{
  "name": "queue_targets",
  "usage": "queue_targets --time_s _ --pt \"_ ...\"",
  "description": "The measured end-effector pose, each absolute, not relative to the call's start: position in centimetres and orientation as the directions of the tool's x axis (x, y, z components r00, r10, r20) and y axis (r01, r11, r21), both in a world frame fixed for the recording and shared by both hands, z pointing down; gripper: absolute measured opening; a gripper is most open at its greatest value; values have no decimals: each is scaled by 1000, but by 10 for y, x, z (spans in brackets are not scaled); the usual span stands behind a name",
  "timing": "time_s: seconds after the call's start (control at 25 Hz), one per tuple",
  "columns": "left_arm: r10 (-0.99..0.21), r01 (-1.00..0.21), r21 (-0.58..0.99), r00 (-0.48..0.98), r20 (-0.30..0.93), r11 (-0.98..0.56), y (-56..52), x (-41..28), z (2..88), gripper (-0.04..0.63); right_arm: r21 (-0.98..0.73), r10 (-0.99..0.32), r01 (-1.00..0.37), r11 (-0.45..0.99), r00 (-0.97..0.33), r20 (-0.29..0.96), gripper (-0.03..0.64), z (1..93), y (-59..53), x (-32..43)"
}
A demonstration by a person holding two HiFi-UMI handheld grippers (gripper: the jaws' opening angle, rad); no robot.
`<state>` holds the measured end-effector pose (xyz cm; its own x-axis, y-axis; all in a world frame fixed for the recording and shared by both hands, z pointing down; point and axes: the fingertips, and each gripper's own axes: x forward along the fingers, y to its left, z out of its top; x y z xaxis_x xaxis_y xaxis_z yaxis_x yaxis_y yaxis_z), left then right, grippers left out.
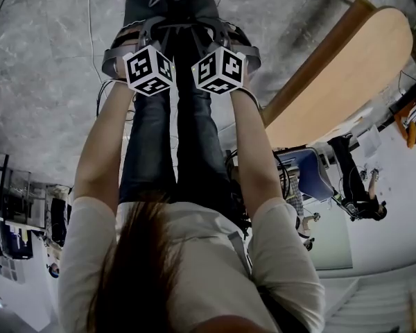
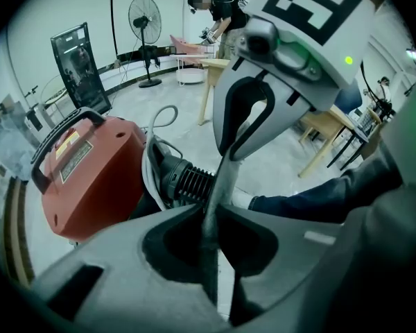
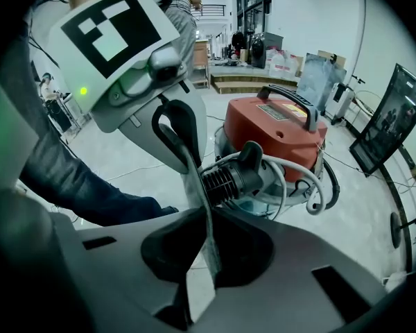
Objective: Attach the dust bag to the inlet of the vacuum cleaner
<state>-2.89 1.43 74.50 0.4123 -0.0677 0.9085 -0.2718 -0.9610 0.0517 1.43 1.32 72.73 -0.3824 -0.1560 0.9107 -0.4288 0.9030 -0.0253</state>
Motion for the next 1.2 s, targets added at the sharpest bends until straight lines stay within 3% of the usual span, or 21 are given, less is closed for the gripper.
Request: queue_targets --time_s 0.4,0.76,1.2 --pt "-77 -247 31 415 907 -968 8 -28 746 48 -27 -167 -438 898 -398 902 29 729 9 15" --pt "-58 -221 42 426 903 -974 -3 -20 747 68 -65 -196 -541 838 -410 891 29 731 4 22" --pt "-164 -512 93 434 886 -854 -6 -31 756 83 -72 -177 -551 831 -386 905 41 735 -20 11"
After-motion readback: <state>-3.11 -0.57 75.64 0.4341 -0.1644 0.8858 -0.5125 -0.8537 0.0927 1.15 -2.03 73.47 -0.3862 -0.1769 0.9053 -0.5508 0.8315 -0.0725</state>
